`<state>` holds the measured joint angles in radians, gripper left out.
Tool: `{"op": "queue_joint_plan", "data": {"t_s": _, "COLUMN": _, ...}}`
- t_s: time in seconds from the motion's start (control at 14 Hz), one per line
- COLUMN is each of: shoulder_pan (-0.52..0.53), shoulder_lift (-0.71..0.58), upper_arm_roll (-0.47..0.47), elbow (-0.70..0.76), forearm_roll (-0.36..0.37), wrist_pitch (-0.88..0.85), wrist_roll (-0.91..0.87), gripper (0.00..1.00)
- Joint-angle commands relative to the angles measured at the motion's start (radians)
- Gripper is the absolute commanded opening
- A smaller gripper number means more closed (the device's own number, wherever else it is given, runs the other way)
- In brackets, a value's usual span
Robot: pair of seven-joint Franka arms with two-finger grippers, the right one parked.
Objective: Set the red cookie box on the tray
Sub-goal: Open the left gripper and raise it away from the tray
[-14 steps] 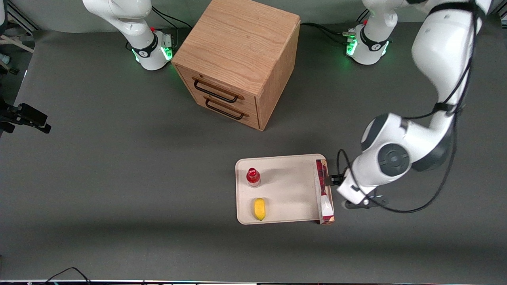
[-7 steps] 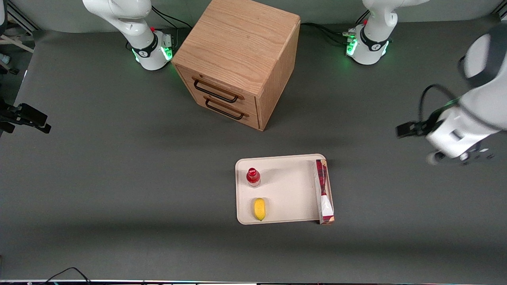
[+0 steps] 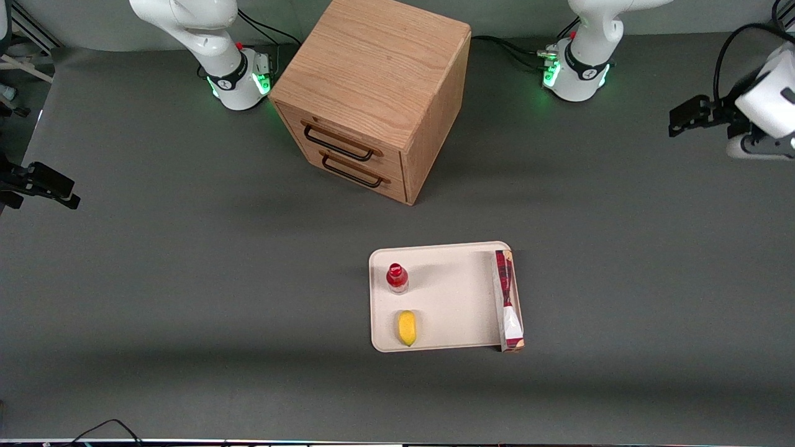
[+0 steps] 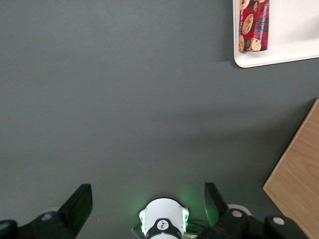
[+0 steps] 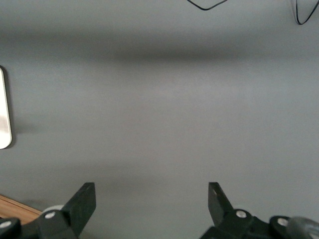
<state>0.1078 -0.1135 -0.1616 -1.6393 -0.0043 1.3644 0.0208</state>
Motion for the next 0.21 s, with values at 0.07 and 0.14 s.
{"op": "queue_joint_plan", "data": {"t_s": 0.07, "shoulder_pan": -0.030, "shoulder_lift": 0.046, "upper_arm_roll": 0.017, "elbow": 0.108, "forearm_roll": -0.013, "wrist_pitch": -0.004, "wrist_roll": 0.019, "gripper": 1.00}}
{"op": "queue_joint_plan", "data": {"t_s": 0.14, "shoulder_pan": -0.036, "shoulder_lift": 0.052, "upper_arm_roll": 0.019, "elbow": 0.122, "forearm_roll": -0.008, "wrist_pitch": -0.010, "wrist_roll": 0.019, "gripper": 1.00}}
